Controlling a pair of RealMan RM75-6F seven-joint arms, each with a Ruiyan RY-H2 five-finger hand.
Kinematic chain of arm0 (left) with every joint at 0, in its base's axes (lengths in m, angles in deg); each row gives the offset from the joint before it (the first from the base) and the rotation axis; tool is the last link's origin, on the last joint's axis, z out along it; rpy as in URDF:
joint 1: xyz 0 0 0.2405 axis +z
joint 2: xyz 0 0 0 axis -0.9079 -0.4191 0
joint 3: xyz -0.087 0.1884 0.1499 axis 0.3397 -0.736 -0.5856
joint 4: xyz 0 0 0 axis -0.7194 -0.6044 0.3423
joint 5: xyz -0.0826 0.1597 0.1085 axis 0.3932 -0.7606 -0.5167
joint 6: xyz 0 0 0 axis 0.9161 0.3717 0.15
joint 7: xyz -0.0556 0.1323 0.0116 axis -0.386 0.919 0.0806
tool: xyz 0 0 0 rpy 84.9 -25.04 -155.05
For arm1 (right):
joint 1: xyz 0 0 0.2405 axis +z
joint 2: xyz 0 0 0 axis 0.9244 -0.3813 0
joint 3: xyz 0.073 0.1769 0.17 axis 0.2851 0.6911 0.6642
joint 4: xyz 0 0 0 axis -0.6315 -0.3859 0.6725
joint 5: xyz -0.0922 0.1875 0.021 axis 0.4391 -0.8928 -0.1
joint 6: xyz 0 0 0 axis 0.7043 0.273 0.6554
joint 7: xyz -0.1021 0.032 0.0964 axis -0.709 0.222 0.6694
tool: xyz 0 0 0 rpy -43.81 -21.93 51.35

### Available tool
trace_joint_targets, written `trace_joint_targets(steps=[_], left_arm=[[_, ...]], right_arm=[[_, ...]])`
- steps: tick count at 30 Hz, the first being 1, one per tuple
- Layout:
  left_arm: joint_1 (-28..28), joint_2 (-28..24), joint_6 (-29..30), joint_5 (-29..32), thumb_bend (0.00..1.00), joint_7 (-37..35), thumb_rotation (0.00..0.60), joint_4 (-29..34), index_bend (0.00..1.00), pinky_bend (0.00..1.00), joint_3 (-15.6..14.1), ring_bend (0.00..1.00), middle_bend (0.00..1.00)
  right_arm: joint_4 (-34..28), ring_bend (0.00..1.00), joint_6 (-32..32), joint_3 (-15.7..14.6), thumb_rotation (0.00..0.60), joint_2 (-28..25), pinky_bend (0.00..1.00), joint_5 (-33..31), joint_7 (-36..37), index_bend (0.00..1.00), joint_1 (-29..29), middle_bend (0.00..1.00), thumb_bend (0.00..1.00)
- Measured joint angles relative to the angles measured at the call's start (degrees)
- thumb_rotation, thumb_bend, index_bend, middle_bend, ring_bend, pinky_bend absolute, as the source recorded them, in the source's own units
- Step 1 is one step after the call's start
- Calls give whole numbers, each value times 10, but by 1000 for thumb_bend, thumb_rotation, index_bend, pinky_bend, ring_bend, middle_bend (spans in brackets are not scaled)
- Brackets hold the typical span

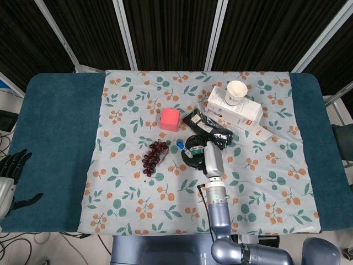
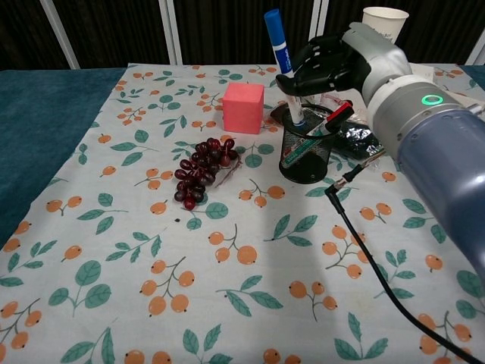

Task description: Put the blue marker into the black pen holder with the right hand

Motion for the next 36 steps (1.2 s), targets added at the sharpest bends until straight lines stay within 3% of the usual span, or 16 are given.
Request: trace_joint_targets(steps=[12,28,36], left_arm=[[0,0,-3,5,23,5,600,3,0,0,0,0,0],[-1,-3,-9,10,23,7,600,8,0,0,0,0,0],[-1,-4,-9,10,22,5,600,9,0,0,0,0,0]], right_arm=[[67,272,5,38,600,24,211,-22,4,707,40,542,475],[140,256,3,47,600,40,200,-55,30,707,48,514,475],[150,165,-6,37,600,45,187,-54,39,536,42,351,451]])
